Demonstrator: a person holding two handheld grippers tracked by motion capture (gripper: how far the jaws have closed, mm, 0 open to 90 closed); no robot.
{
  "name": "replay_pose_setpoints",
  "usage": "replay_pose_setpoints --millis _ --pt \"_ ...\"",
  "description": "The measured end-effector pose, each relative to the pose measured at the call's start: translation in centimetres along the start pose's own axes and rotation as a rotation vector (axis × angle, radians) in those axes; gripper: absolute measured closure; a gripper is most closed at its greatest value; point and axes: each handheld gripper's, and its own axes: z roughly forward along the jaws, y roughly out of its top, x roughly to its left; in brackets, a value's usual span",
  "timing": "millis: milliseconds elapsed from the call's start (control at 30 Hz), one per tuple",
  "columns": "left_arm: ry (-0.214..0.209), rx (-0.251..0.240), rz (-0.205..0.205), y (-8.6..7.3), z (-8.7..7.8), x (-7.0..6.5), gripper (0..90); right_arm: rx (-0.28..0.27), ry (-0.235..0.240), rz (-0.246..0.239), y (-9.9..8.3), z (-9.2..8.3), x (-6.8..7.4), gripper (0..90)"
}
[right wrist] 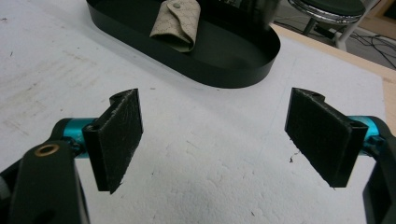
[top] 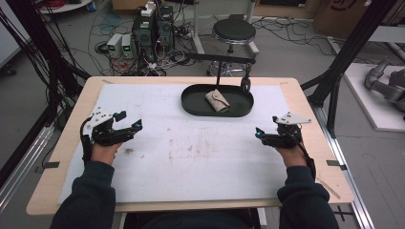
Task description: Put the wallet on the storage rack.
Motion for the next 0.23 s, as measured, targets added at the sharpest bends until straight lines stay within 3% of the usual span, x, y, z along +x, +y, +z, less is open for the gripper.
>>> replay_pose_setpoints --millis 233 --pt "-0.003 -0.002 -0.002 -0.04 0.06 0.09 23.0 0.0 -0.004 -0.005 0.02 0.04 0.07 19.6"
